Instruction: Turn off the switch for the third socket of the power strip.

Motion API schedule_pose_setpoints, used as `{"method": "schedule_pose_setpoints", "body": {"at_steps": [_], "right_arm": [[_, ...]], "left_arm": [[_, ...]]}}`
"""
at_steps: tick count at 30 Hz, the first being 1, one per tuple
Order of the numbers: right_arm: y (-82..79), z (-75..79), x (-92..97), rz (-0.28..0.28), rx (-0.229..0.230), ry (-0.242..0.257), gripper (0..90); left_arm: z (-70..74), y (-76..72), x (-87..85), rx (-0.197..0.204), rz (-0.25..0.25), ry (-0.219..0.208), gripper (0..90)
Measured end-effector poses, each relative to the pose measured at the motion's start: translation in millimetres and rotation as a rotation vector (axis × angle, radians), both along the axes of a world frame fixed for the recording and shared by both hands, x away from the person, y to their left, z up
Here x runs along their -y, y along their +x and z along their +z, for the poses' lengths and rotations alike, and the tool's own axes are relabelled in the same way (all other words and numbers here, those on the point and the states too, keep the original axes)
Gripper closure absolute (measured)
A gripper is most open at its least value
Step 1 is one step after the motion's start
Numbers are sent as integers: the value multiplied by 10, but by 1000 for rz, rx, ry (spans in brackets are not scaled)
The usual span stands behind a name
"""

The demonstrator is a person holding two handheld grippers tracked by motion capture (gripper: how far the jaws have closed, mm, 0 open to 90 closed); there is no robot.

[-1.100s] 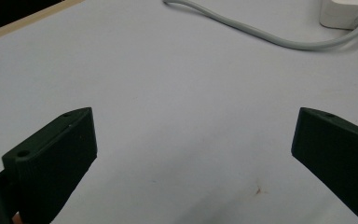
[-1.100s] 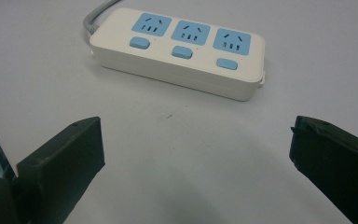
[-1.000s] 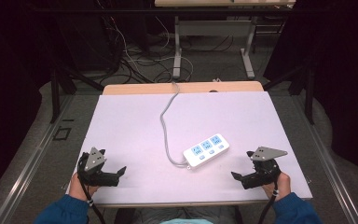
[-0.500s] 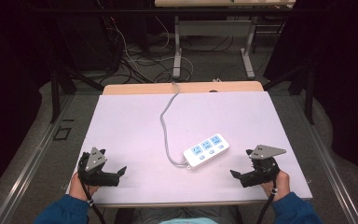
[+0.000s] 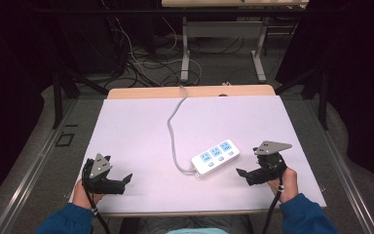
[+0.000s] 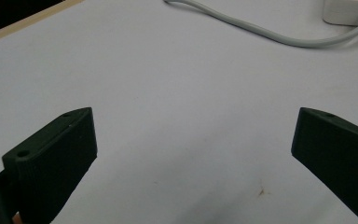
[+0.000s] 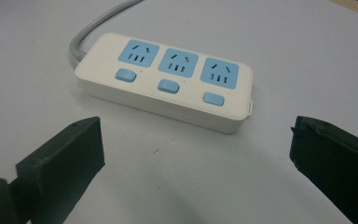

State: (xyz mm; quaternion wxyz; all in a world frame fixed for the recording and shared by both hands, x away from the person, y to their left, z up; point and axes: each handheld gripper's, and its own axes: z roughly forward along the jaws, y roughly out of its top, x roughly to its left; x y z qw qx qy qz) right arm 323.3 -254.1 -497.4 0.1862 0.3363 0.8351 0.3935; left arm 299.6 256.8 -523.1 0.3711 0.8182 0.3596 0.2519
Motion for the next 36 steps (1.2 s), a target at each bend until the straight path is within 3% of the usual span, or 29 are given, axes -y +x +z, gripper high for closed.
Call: {"method": "schedule_pose_setpoints", "body": {"at_steps": [28, 36], "right_arm": [[367, 95, -124, -10, -22, 15, 22], [466, 100, -191, -3, -37, 0, 10]], "left_arm": [[-15, 24, 7, -4, -5, 3, 1], [-20, 28, 9, -6, -5, 2, 1]]}}
